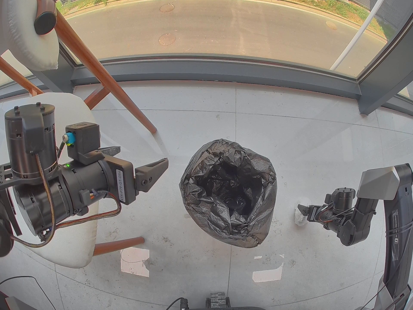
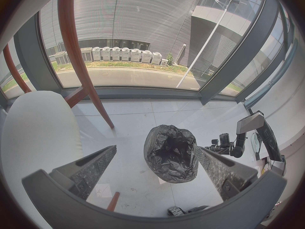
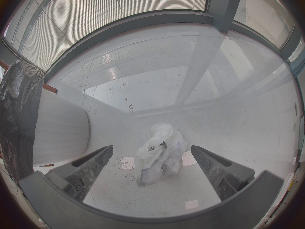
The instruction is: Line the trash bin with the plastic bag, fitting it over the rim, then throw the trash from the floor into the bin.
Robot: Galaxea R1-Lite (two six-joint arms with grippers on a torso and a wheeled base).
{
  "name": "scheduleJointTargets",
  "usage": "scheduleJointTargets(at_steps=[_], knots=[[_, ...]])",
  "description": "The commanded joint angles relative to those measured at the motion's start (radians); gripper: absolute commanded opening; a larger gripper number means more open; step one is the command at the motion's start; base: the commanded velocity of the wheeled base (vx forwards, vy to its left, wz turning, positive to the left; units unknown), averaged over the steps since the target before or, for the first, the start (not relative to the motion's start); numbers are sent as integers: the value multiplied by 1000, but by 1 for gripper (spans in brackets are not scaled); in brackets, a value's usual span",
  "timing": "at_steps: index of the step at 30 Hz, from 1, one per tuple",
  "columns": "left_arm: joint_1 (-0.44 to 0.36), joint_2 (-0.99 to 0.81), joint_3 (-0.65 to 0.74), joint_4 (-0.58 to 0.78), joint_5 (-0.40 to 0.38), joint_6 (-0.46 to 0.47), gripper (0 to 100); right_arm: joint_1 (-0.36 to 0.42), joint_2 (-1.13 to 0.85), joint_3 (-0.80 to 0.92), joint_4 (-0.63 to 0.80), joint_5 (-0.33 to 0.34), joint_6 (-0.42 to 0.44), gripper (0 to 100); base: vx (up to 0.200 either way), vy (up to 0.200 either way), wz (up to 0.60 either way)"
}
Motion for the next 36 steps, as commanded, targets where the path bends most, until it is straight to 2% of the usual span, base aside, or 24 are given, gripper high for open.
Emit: scheduleJointTargets(at_steps=[1,14,22,36], knots=[[0,8,-2,-1,0,0,100,0,0,0,0,-4,0,0,0,0,0],[0,14,-5,-1,3,0,100,5,-6,-9,48,-14,1,0,0,0,0],[2,11,-2,-1,3,0,100,5,-31,29,-6,-11,-23,0,0,0,0],[3,-15,4,-1,3,2,100,18,-279,202,8,4,-29,0,0,0,0]])
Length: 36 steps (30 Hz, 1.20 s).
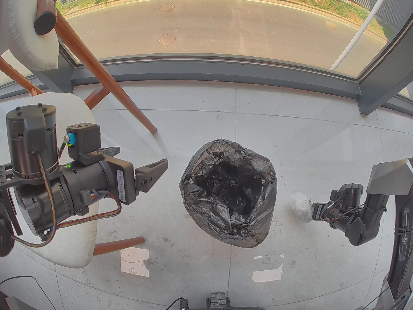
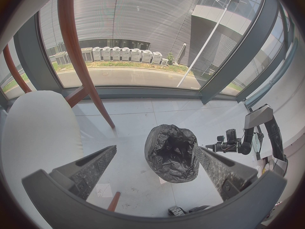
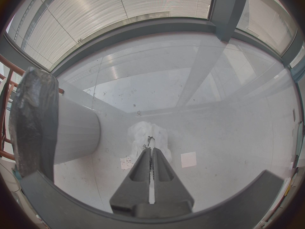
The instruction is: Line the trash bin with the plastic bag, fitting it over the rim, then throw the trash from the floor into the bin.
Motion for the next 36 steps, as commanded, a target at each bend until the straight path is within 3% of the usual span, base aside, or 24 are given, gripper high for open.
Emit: scheduleJointTargets(at_steps=[1,6,12,24,25,33,36], knots=[[0,-14,4,0,0,1,100,6,-122,52,7,3,0,0,0,0,0],[0,-40,16,0,-1,2,100,17,-221,75,27,3,-2,0,0,0,0],[0,-54,32,-2,-1,2,100,40,-372,87,150,3,0,0,0,0,0],[2,-60,55,-45,-3,-1,100,46,-288,3,155,12,-66,0,0,0,0],[2,-60,61,-45,-3,-1,100,49,-268,-36,155,14,-63,100,0,0,0],[20,-61,67,-45,-14,-2,100,70,-125,-172,167,5,-63,100,0,0,0],[51,-83,73,-43,-73,-2,100,72,-99,-194,167,-3,-62,100,0,0,0]])
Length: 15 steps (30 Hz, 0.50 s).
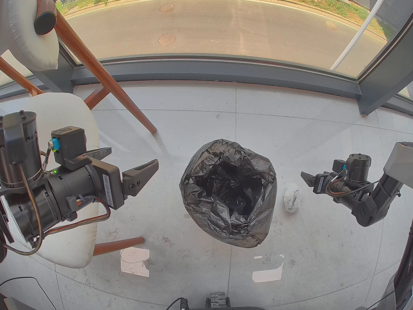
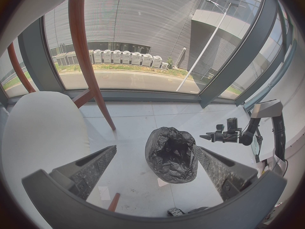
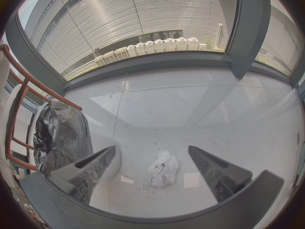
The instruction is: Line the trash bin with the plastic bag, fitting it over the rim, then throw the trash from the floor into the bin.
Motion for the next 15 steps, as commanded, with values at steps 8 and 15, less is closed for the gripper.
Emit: scheduleJointTargets(at_steps=[8,15], knots=[[39,-42,73,0,-75,-1,100,10,127,-117,31,-14,1,100,-150,0,0],[40,-41,57,4,-75,0,100,7,187,-148,34,-54,1,100,-200,0,0]])
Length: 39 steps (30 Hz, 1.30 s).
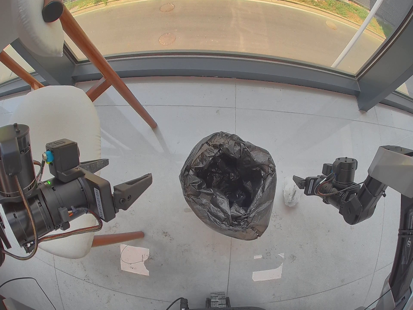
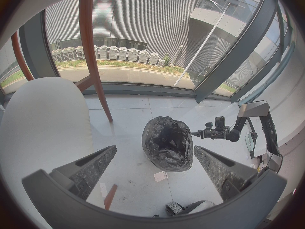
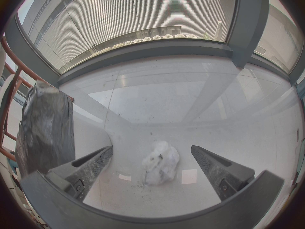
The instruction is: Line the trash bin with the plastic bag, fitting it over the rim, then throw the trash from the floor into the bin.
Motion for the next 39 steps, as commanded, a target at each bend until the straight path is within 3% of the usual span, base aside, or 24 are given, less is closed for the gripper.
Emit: scheduleJointTargets(at_steps=[1,5,11,16,33,34,39], knots=[[2,0,-8,-1,2,0,100,-2,57,-24,2,-10,0,100,-200,0,0],[2,4,-25,-4,7,2,100,1,97,-73,3,-14,-2,100,-200,0,0],[60,9,-82,-4,15,3,100,6,143,-150,39,-17,-2,100,0,0,0],[63,17,-100,-2,51,2,100,23,189,-234,43,-17,-2,100,0,0,0],[82,14,-100,-1,54,3,100,15,376,-515,92,-17,-55,100,0,0,0],[88,14,-100,-2,54,3,100,15,388,-534,92,-16,-55,0,0,0,0],[91,14,-98,-2,54,3,100,17,401,-581,92,-13,-54,0,0,0,0]])
